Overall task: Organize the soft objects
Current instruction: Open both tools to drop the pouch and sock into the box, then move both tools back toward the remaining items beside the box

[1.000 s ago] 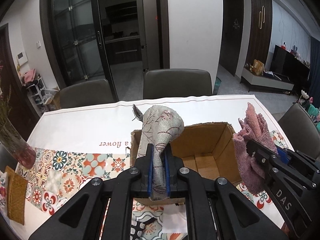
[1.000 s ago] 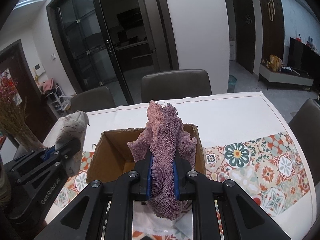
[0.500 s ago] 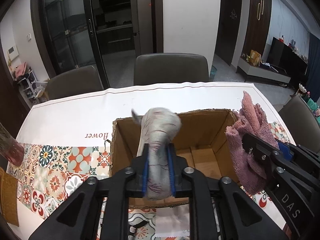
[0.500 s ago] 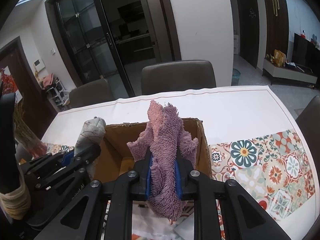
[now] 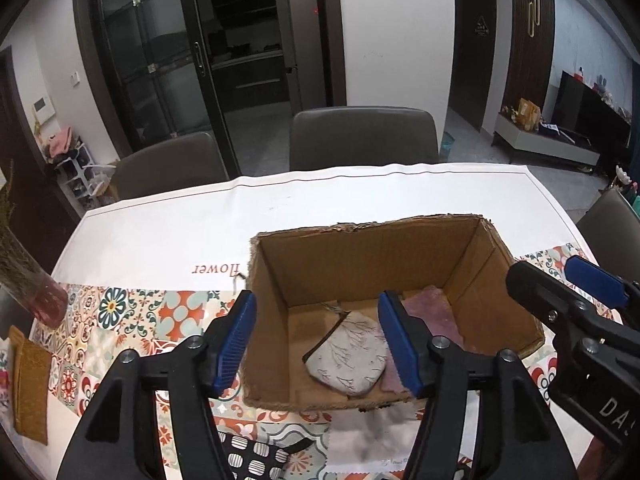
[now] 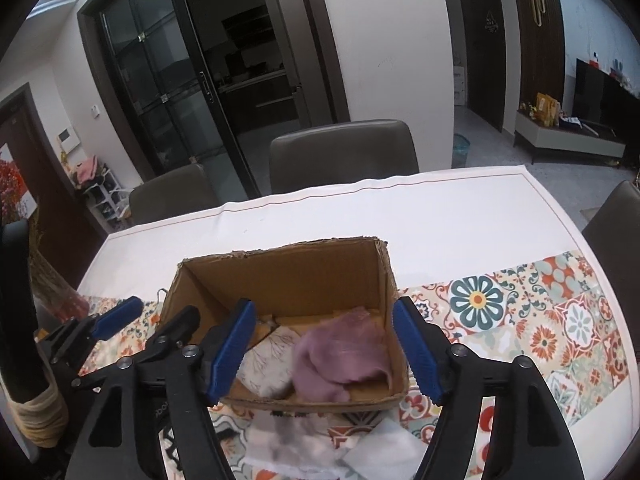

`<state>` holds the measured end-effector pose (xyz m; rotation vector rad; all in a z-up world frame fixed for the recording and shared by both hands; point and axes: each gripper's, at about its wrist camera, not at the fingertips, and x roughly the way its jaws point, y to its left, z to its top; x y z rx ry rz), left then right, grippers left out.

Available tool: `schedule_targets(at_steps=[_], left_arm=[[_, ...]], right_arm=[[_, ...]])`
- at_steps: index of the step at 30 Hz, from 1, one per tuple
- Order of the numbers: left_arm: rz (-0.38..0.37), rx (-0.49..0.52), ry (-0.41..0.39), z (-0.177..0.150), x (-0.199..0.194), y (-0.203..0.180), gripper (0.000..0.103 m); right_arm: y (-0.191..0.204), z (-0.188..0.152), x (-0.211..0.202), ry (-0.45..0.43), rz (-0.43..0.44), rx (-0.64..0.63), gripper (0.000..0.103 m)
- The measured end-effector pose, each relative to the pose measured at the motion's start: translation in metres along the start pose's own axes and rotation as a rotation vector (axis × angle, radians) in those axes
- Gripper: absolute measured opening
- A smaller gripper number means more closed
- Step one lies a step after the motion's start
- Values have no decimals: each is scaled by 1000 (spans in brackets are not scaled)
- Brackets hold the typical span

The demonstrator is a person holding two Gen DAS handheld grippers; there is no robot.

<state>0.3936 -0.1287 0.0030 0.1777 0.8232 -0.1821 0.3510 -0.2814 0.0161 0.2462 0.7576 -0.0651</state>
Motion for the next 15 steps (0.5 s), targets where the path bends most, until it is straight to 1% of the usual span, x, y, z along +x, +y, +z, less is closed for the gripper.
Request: schedule_targets(at_steps=[2,4,9,10,13,15], left_arm=[[11,-8,-3,-1,-3,2,67],[19,-13,-10,-3,-7,5,68],[49,-34,-31,-11,-22,10,82],[52,-39,-34,-12,-25,10,83],[58,-46,-44,-17,-36,13,83],[65,-47,-48,-20,-43,14,83]], right_arm=[[1,0,-1,3,-11,-3,74],[1,-1,-2,8,-18,-3,75],[3,-4,-15,-4,-55,-14,75],[4,-5,-18,-10,-61,-21,75],[8,-8,-28,-26,-82,-37,79],[9,-10,-36,-32,-91,-38,80]])
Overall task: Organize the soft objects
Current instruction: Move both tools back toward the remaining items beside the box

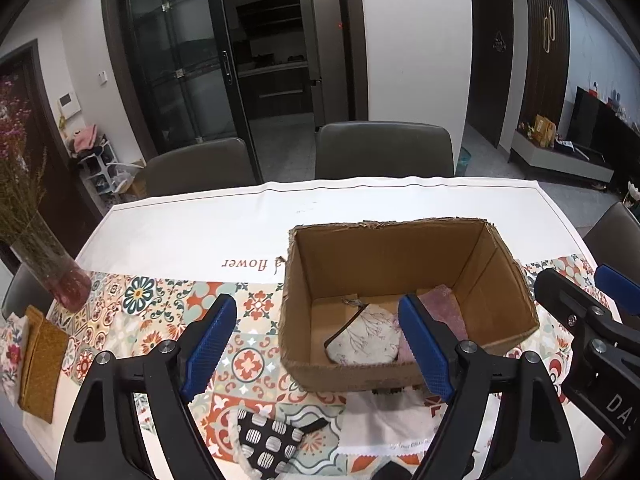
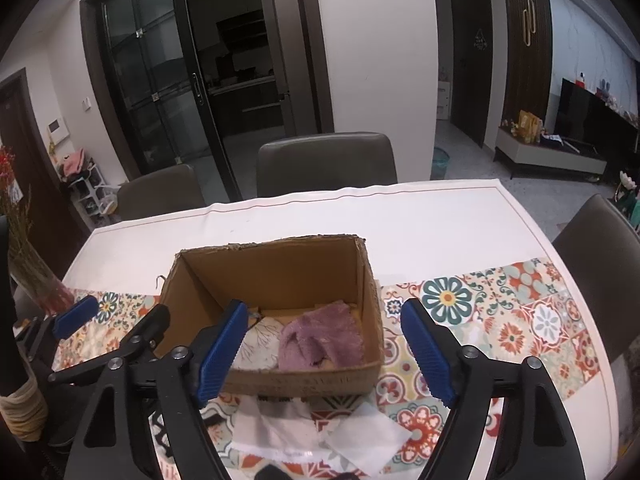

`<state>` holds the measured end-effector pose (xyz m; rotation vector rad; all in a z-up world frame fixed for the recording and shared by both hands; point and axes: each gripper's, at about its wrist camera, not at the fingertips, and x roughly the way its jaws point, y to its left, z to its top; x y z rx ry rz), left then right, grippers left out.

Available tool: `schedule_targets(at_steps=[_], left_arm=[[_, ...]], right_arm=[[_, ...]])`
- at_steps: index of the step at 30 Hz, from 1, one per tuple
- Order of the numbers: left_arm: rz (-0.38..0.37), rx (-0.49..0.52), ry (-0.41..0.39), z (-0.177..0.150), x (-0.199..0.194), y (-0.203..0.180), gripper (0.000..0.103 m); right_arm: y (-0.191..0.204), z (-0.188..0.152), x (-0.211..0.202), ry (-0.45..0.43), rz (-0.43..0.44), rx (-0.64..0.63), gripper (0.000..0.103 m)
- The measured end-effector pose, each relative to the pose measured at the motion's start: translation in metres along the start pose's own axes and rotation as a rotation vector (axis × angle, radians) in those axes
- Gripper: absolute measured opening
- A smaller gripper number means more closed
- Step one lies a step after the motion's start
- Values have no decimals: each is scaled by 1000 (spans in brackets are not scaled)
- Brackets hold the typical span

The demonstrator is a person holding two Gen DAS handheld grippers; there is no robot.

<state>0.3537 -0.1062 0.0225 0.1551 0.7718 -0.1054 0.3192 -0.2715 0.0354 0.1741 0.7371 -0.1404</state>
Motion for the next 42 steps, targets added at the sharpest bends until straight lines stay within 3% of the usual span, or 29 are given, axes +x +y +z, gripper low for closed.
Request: schedule_targets(at_steps=[12,17,28,42], left_arm=[[46,-45,-50,-27,-50,22,89],[57,-69,-63,-44,-65,33,91],[82,-88,-90,-69,-93,48,103],[94,-137,-75,-110,-91,51,103]], right_arm=[[3,-17,-45,-28,-65,-4,80],[9,-29,-61,-40,-104,-22,86],[26,-54,-89,-49,-105,-58,86],[20,-85,-95,-42,-143,-24,86]])
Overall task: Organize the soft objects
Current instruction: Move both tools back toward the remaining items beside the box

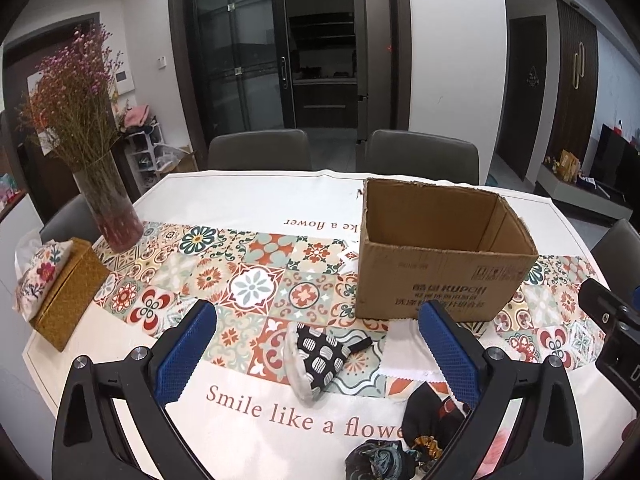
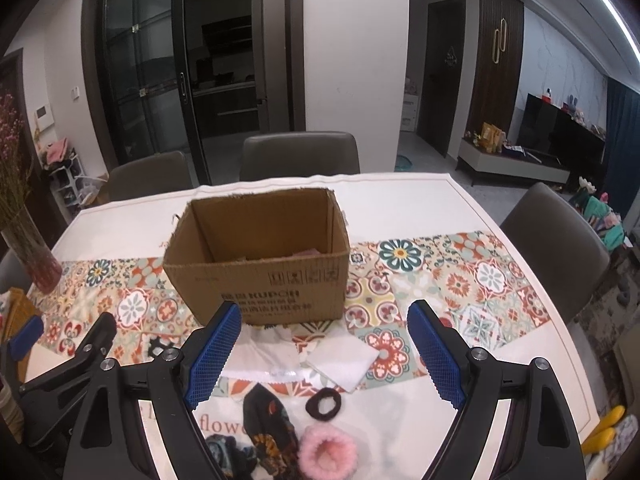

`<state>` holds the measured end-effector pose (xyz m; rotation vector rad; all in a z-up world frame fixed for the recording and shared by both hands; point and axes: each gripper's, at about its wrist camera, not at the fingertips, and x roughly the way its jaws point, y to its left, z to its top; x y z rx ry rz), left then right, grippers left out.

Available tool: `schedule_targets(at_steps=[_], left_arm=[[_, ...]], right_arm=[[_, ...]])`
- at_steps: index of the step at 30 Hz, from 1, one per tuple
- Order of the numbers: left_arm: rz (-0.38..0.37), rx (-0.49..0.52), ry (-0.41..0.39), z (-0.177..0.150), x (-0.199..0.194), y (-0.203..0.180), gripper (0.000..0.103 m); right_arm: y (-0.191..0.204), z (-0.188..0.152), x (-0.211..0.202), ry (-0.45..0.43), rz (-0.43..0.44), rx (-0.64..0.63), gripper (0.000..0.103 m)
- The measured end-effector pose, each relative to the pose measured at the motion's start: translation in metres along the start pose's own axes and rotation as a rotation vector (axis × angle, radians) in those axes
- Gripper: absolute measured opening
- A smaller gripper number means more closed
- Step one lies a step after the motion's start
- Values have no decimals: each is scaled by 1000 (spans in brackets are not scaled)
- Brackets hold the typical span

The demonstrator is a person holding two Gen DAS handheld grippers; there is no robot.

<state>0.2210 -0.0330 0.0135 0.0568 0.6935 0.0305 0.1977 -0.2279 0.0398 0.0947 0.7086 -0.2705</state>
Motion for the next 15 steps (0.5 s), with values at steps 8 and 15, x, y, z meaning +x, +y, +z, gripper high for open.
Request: schedule_targets(at_steps=[8,15], left_arm=[[32,8,21,-20,9,4,103],[66,11,42,-32,26,10,103]], right_arm=[[-4,-18,10,29,-9,10,86],[2,-33,28,63,-10,1,86]])
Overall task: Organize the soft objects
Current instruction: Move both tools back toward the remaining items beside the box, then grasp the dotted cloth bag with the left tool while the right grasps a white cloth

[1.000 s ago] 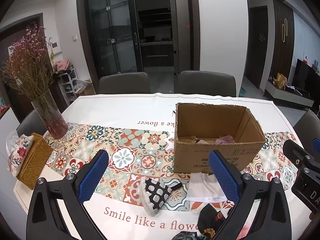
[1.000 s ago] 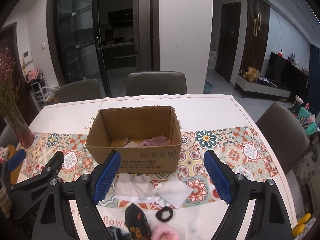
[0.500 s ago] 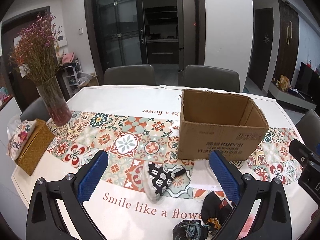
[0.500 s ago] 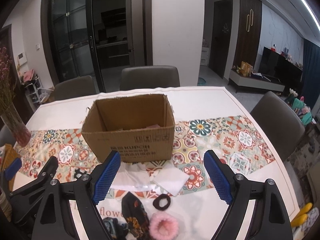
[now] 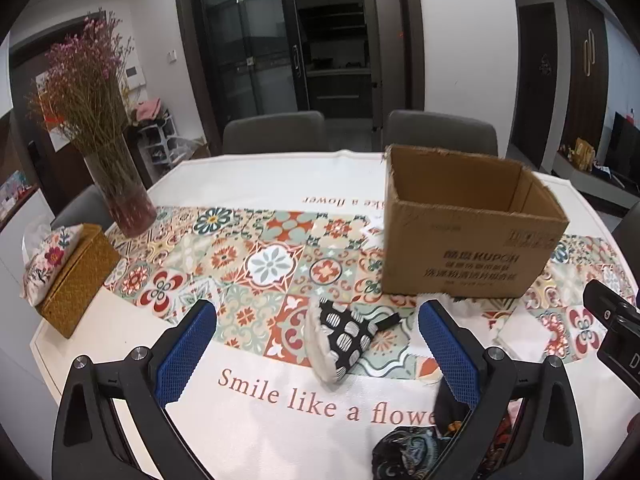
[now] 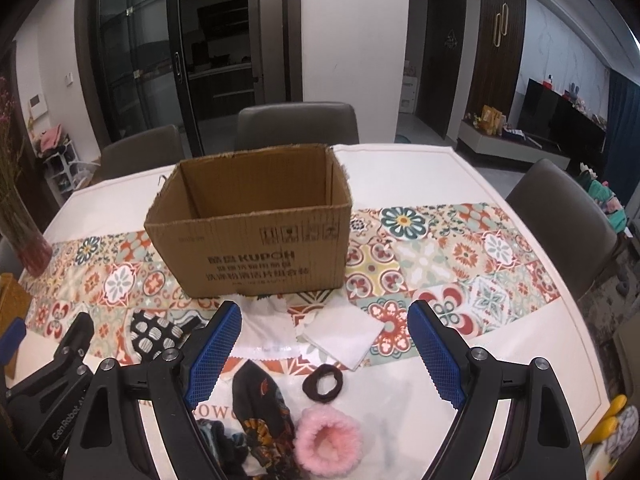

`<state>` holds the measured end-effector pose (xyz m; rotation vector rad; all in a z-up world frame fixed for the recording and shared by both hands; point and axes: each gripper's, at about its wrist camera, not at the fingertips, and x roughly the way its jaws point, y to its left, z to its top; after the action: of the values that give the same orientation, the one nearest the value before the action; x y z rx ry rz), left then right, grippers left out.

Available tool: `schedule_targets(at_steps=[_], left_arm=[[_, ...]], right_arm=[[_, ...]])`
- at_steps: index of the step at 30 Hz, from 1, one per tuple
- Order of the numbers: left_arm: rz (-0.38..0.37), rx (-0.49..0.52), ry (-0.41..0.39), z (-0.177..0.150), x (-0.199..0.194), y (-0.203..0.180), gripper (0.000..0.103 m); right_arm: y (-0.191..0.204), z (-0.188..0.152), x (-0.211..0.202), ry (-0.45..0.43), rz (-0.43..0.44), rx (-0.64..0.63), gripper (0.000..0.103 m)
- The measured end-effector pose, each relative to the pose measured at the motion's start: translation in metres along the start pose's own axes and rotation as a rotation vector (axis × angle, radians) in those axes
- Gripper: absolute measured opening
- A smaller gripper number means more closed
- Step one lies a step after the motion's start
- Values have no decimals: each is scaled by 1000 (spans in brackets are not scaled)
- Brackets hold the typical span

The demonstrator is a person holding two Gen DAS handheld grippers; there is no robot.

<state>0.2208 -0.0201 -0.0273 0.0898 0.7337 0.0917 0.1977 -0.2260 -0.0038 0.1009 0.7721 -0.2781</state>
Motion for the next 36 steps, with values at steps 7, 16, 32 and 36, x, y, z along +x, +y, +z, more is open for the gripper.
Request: schedule_targets(at_steps=[7,16,32,36], left_arm=[[31,-14,51,-10,29,17,103],[17,-9,124,-29,68,24,103],[-34,23,224,-49,126,20,103],[-45,26,255,-52,139,17,103]], right_arm=[[26,-7,27,32,18,-68,86],[49,-20,69,104,68,-98,86],[66,-34,126,202,85,-127,86],[69,-35,141,227,87,-128,86]])
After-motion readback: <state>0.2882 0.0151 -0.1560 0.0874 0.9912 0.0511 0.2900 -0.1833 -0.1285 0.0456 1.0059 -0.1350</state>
